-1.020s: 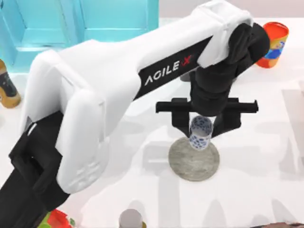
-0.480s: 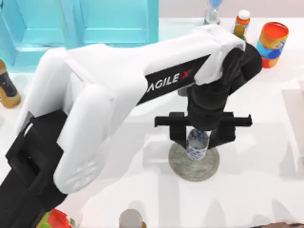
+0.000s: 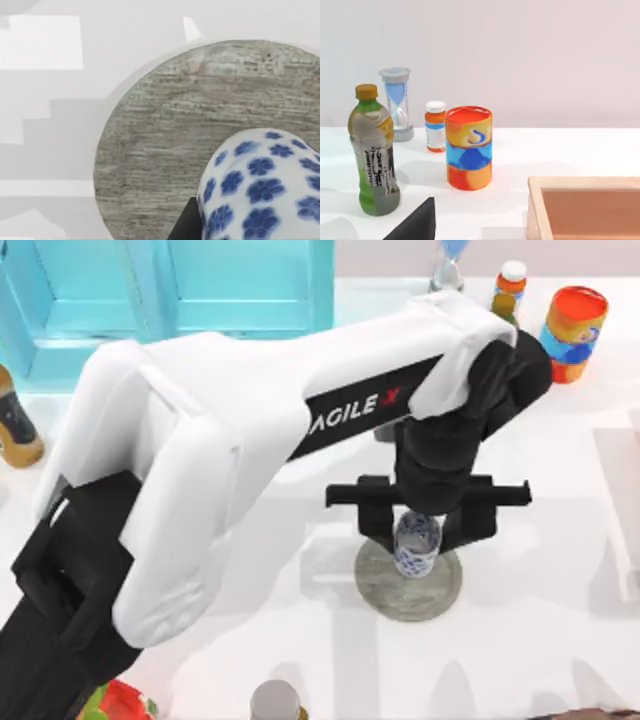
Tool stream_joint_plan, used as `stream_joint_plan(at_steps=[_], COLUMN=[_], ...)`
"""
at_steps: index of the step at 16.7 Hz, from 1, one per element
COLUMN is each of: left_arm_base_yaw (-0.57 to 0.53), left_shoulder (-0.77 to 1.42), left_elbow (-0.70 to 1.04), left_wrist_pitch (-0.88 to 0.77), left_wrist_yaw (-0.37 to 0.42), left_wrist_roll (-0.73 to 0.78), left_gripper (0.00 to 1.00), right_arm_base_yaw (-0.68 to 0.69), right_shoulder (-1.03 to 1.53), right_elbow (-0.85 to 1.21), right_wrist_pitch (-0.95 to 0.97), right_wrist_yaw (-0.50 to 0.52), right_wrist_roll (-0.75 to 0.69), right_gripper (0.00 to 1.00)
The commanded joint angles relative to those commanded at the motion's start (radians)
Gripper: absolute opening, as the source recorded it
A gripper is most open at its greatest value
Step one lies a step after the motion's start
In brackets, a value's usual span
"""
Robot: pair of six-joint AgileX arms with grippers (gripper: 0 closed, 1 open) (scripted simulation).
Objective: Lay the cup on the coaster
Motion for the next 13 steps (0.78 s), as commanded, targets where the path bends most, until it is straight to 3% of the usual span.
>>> stream_joint_plan(at_steps=[7, 13], left_arm_base_yaw=[0.0, 0.0], left_shoulder=[0.0, 0.0], left_elbow=[0.0, 0.0], left_wrist_pitch=[0.0, 0.0], left_wrist_yaw=[0.0, 0.0], left_wrist_roll=[0.0, 0.0], left_gripper=[0.98, 1.0], right_arm_base_yaw=[0.0, 0.0], right_shoulder=[0.0, 0.0], right_elbow=[0.0, 0.0], right_wrist_pitch=[0.0, 0.0], right_wrist_yaw=[0.0, 0.0], right_wrist_roll=[0.0, 0.0], right_gripper=[1.0, 1.0])
